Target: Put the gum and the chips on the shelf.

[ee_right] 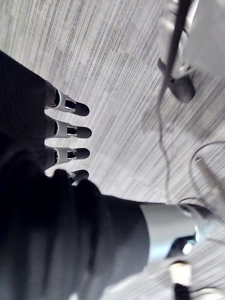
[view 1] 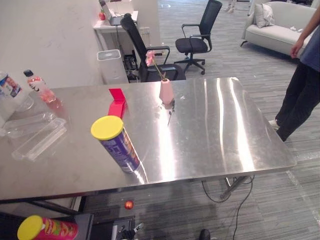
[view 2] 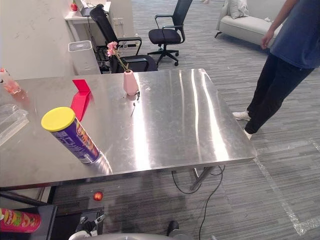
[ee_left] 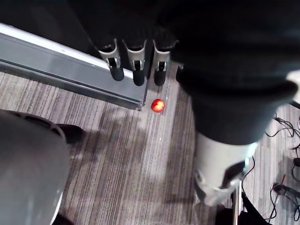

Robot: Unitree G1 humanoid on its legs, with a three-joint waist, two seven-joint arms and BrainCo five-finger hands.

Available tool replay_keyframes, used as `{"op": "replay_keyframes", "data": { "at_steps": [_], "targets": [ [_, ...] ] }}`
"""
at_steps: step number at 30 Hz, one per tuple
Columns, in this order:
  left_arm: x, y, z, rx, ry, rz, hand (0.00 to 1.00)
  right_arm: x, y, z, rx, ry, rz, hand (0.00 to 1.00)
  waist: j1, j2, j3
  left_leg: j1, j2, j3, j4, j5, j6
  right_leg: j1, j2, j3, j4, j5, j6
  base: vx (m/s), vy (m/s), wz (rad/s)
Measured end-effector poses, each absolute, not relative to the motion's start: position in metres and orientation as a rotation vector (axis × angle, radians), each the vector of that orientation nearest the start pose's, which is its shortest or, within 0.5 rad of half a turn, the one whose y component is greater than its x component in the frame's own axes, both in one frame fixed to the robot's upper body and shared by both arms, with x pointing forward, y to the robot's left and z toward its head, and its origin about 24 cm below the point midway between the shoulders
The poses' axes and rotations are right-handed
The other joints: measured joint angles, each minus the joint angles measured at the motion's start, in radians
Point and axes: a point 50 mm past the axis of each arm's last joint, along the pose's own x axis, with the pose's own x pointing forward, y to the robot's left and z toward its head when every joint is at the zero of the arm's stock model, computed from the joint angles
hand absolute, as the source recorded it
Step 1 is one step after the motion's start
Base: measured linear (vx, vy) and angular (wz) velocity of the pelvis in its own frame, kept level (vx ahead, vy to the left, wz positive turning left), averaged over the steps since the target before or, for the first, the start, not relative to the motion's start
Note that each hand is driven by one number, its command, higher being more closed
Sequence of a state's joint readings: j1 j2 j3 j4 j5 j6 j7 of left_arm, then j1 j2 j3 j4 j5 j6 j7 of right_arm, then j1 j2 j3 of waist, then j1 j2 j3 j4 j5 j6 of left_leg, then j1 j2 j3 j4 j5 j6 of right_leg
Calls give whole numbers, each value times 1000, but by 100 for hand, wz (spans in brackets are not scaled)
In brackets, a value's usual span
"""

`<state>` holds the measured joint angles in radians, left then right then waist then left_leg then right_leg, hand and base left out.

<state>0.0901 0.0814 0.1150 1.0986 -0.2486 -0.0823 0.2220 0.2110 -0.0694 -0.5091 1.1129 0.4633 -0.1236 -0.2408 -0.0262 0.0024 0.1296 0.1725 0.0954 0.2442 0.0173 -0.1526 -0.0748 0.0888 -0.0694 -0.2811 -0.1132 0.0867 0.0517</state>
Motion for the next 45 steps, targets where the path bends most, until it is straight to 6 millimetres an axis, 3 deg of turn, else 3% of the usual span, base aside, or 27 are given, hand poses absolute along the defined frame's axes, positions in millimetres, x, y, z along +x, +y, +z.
{"op": "replay_keyframes", "data": {
  "at_steps": [2,5,7,10,11,13,16,19,21,22,23,25,28,30,34,37,38,41,45],
  "targets": [
    [81,211,-162,-67,1093,525,0,2,-261,-157,452,1019,-1225,0,0,-6,0,7,0,10,-7,0,0,-1,2,8,3,0,0,16,19,-16],
    [72,216,-162,-69,1105,554,0,3,-303,-138,513,798,-1459,0,-2,-9,-15,7,-2,29,-14,-2,3,-15,2,25,5,2,3,24,32,-19],
    [68,217,-162,-68,1106,559,0,11,-342,-113,497,584,-1579,0,-2,-11,-16,8,-5,43,-13,-9,5,-19,0,40,5,4,6,9,40,-15],
    [63,218,-162,-39,1111,544,0,37,-378,-75,451,333,-1620,0,-4,-12,-22,4,-9,55,-14,-11,6,-32,-3,53,5,7,10,5,31,-15],
    [63,218,-162,-39,1111,544,0,44,-382,-68,445,284,-1618,0,-4,-13,-22,4,-10,56,-14,-11,7,-32,-3,54,5,7,10,-2,21,-5],
    [64,218,-160,-40,1107,541,0,75,-394,-32,426,79,-1592,0,-5,-16,-24,6,-11,64,-13,-15,7,-33,-3,61,5,7,11,-16,18,-8],
    [63,218,-160,-41,1106,540,0,100,-397,1,381,-78,-1545,0,-6,-15,-24,7,-11,74,-11,-18,8,-36,-3,70,5,9,12,-16,11,-9],
    [60,219,-159,-40,1109,542,0,124,-399,52,294,-298,-1477,0,-6,-15,-25,7,-12,77,-10,-22,9,-39,-3,73,5,9,13,-15,9,-4],
    [55,218,-160,-41,1136,543,0,141,-393,91,207,-449,-1393,0,-6,-13,-39,3,-13,78,-10,-22,9,-47,-3,74,5,9,13,5,2,-4],
    [54,219,-160,-39,1139,544,0,145,-390,101,196,-491,-1361,0,-7,-16,-39,3,-13,78,-10,-22,9,-47,-3,74,6,9,13,-1,-4,-3],
    [53,219,-160,-37,1143,543,0,158,-378,125,138,-577,-1271,0,-9,-19,-41,3,-13,77,-9,-22,10,-48,-3,74,6,9,13,0,0,0],
    [54,220,-159,-22,1144,536,0,170,-360,154,61,-685,-1139,0,-9,-22,-42,2,-13,75,-5,-24,14,-48,-2,74,5,9,13,0,0,0],
    [56,220,-158,-1,1134,524,0,188,-336,185,-29,-776,-919,0,-2,-33,-49,-9,-14,68,9,-29,19,-50,-5,69,5,10,14,-21,-2,4],
    [55,223,-158,6,1131,529,0,197,-328,193,-71,-788,-791,0,0,-45,-50,-13,-16,58,11,-28,20,-50,-9,62,5,10,14,-30,0,13],
    [54,226,-157,42,1127,521,0,223,-301,199,-149,-734,-459,0,1,-56,-50,-28,-23,33,17,-27,21,-48,-20,32,5,11,16,-30,6,18],
    [55,228,-157,61,1123,513,0,240,-277,192,-186,-643,-247,0,3,-56,-50,-42,-30,4,20,-23,27,-48,-30,6,5,11,16,-20,15,28],
    [55,228,-157,68,1119,511,0,252,-258,185,-184,-582,-99,0,3,-57,-49,-51,-35,-14,20,-18,34,-47,-36,-14,5,12,17,-22,17,31],
    [55,230,-156,99,1112,497,0,269,-231,170,-175,-471,105,0,17,-58,-49,-57,-41,-47,20,-12,41,-34,-41,-46,5,12,17,-19,5,35],
    [53,230,-156,102,1115,496,0,281,-206,162,-185,-402,282,0,40,-61,-49,-72,-51,-77,19,-1,47,-33,-51,-76,5,13,19,-19,14,28]
  ]
}}
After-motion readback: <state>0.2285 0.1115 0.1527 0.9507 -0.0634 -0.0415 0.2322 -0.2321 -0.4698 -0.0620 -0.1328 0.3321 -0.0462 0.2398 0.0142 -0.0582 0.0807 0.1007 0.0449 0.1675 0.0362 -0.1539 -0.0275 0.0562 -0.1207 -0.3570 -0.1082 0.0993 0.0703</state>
